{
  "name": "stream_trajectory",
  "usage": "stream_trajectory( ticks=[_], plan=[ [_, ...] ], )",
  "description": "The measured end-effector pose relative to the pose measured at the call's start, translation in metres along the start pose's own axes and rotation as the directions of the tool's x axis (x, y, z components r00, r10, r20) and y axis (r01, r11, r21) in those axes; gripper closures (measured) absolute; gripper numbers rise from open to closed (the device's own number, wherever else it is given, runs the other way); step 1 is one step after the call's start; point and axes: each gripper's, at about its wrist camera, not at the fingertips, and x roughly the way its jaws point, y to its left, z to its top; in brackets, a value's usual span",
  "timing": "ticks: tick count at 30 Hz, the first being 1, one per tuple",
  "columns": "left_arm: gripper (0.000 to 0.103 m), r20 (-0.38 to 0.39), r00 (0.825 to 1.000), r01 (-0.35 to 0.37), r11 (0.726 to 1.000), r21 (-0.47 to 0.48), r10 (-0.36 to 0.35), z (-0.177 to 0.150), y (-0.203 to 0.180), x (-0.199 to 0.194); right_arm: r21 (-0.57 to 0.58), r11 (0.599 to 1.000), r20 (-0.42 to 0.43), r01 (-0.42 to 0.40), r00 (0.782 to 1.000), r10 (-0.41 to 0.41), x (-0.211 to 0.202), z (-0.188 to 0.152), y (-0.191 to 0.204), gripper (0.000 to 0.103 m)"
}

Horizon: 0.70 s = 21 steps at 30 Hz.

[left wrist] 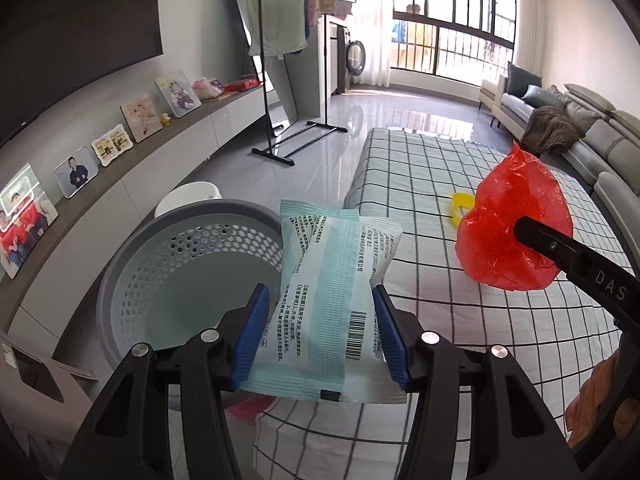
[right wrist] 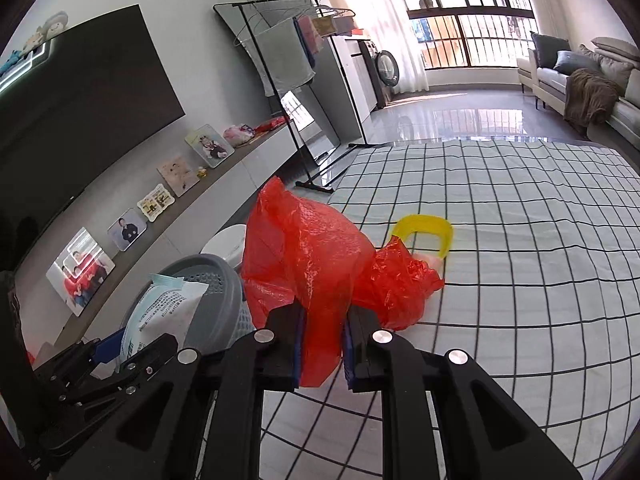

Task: Collect trash
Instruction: 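Carry the bag and packet over the basket and open both tools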

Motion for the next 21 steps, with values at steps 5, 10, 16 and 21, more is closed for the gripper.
stream_trajectory(
  ticks=[5,10,16,21],
  plan=[
    [0.051,0.007,1.000,-0.028,0.999,-0.037,0.028,-0.002,0.034,-0.005,-0.031,0.999,-0.020,-0.034,0.999,0.033,0.016,-0.004,0.031,0.088],
    [0.051,0.009,0.998,-0.063,0.996,-0.059,0.064,-0.004,0.064,-0.004,-0.059,0.995,-0.046,-0.076,0.996,0.073,0.033,-0.009,0.063,0.088],
    [0.051,0.004,0.996,-0.087,0.992,-0.090,0.088,-0.006,0.098,0.003,-0.101,0.988,-0.086,-0.116,0.990,0.108,0.056,-0.013,0.099,0.088],
    [0.051,-0.010,0.994,-0.108,0.988,-0.111,0.107,-0.006,0.120,0.010,-0.125,0.981,-0.119,-0.145,0.984,0.130,0.073,-0.015,0.118,0.088]
  ],
)
